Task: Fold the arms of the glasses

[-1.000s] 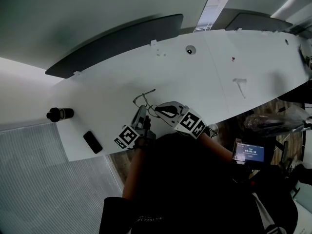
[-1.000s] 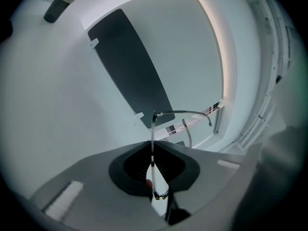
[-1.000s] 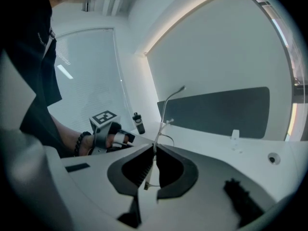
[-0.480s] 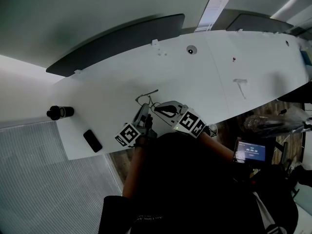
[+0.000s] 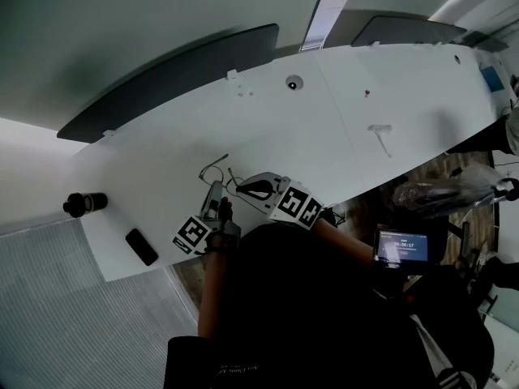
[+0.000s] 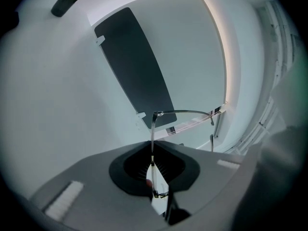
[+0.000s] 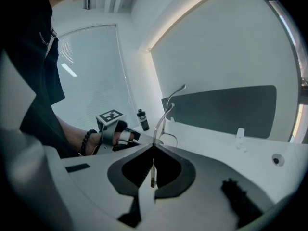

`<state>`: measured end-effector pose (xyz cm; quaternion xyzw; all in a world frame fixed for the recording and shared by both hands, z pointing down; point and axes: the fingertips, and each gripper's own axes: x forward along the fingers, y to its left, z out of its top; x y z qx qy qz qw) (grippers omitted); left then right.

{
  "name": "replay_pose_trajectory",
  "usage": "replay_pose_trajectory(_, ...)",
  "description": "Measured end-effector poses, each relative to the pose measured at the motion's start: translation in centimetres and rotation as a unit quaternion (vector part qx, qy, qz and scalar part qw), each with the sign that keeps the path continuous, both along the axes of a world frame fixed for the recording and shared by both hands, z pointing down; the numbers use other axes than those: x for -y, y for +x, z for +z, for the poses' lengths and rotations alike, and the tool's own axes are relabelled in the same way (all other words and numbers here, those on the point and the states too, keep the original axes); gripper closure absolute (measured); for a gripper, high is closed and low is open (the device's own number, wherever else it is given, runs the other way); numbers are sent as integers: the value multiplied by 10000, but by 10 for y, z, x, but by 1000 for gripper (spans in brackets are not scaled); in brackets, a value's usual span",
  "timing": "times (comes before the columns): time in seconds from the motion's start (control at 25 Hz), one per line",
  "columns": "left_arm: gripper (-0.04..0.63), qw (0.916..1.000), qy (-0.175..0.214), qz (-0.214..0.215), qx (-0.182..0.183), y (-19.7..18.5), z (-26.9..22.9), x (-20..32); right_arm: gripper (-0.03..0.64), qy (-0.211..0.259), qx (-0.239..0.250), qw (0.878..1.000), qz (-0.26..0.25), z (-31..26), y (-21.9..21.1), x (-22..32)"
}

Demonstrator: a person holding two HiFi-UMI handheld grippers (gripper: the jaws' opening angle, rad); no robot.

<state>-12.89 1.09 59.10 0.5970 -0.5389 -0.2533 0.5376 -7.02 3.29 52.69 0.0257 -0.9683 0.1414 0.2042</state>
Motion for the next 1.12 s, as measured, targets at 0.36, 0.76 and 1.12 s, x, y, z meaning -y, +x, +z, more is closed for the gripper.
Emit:
replay_pose_trajectory(0.36,572,9998,-101,-138,-117,-5,9,-1,606,-165,76,9998,46,0,6,2)
replay_pose_trajectory(0.76,571,9983,-110,-394,-405,-12,15,-5,606,-312,208,9992,150,-5,8,6)
replay_pose_trajectory(1.12,568,9957,-70,-562,-732,-13,17,-6,606,-806,542,9939,526,-5,19,19)
